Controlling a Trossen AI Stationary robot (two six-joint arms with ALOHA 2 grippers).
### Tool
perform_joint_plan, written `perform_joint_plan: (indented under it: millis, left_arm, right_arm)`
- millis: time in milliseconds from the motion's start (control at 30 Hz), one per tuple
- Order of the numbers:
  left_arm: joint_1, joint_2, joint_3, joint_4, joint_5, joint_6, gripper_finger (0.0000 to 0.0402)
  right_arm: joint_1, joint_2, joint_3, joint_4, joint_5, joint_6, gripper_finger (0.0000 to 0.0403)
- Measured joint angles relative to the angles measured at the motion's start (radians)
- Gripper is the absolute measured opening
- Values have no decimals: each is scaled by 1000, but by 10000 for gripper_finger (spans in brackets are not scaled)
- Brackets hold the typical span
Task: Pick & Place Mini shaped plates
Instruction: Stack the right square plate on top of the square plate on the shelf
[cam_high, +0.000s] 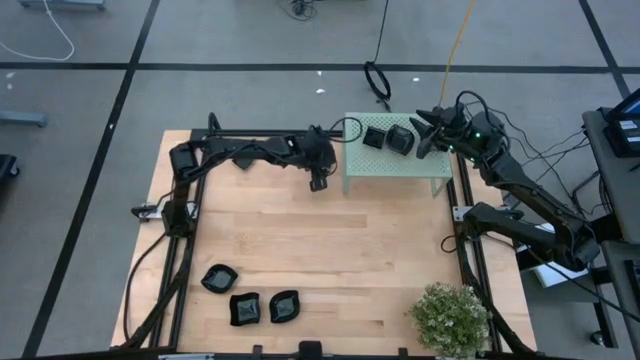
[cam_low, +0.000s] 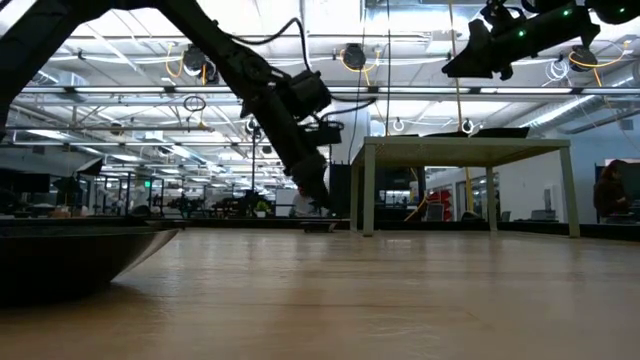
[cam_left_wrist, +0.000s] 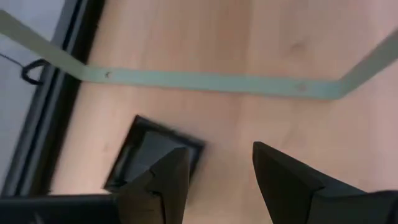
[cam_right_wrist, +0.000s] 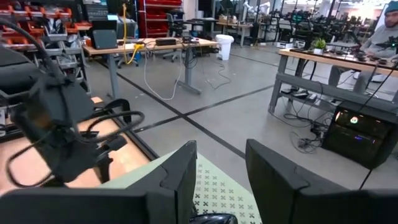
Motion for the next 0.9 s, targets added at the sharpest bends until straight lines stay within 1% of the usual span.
perform_joint_plan:
  millis: [100, 233, 333, 400, 500, 633, 733, 800, 900]
  left_arm:
    - [18, 26, 0, -11, -22, 21, 181]
    - [36, 59, -1, -25, -27, 23, 181]
    - [44, 61, -1, -24, -35, 15, 181]
    - [48, 59, -1, -20, -32, 15, 174]
    - [58, 59, -1, -30, -30, 16, 140]
    - [78, 60, -1, -57, -2, 46, 65]
    - [90, 72, 0, -50, -10, 82, 16]
    - [96, 71, 1, -68, -9, 98, 9]
    - [95, 75, 1, -90, -7, 99, 21]
  right_arm:
    - [0, 1, 0, -2, 0, 0, 125]
    - [0, 0, 0, -2, 0, 4, 125]
    - [0, 0, 0, -2, 1, 25, 125]
    - [0, 0, 0, -2, 1, 27, 125]
    - [0, 0, 0, -4, 1, 27, 125]
    - [0, 0, 0, -6, 1, 27, 125]
    - [0, 0, 0, -7, 1, 27, 125]
    - [0, 1, 0, -9, 1, 33, 125]
    - [0, 0, 0, -9, 1, 52, 125]
